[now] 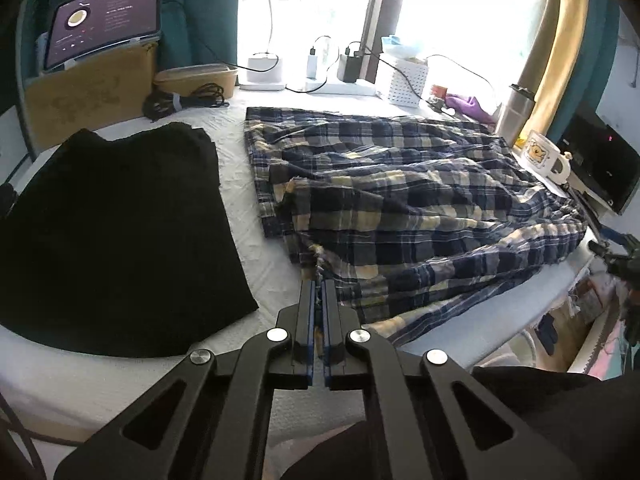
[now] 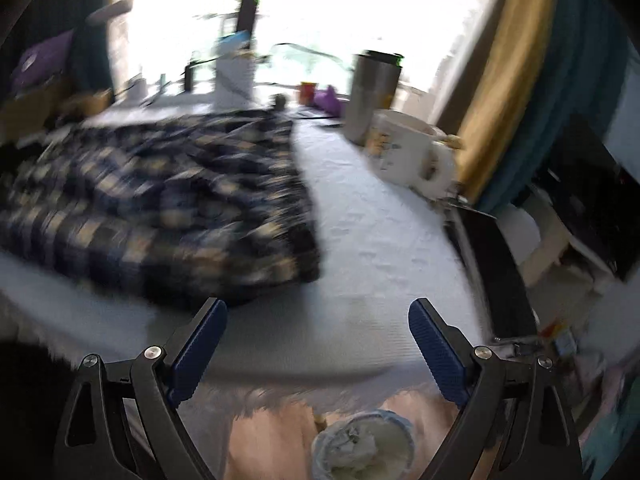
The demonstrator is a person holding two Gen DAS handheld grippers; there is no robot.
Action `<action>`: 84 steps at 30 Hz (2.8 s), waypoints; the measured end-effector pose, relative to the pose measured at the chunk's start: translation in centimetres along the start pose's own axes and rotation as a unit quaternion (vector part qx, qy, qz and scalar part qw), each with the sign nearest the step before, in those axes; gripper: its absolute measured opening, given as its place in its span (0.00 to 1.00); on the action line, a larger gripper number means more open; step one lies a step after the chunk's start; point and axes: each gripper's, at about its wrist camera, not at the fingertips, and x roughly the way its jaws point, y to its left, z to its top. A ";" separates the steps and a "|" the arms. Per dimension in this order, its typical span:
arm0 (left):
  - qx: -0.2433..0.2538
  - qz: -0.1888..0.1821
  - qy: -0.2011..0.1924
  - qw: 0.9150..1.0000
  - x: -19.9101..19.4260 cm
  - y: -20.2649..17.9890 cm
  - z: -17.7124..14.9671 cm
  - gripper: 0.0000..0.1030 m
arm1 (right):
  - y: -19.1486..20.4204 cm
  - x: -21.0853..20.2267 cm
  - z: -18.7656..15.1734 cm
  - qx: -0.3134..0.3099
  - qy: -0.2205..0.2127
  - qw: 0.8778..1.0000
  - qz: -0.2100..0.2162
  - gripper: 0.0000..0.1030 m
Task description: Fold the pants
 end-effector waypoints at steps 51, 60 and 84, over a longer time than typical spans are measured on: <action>0.114 -0.021 -0.029 0.993 1.3 -4.3 0.8 0.04 | -0.5 4.0 5.2 -0.021 -0.015 0.998 0.050 0.88; 0.058 -0.045 -0.027 0.997 1.4 -2.9 2.1 0.04 | 1.3 1.9 1.7 -0.100 -0.024 0.995 0.007 0.88; 0.063 -0.046 -0.105 0.991 -6.2 -3.2 4.8 0.04 | 2.9 2.3 4.7 -0.077 -0.079 0.994 0.020 0.25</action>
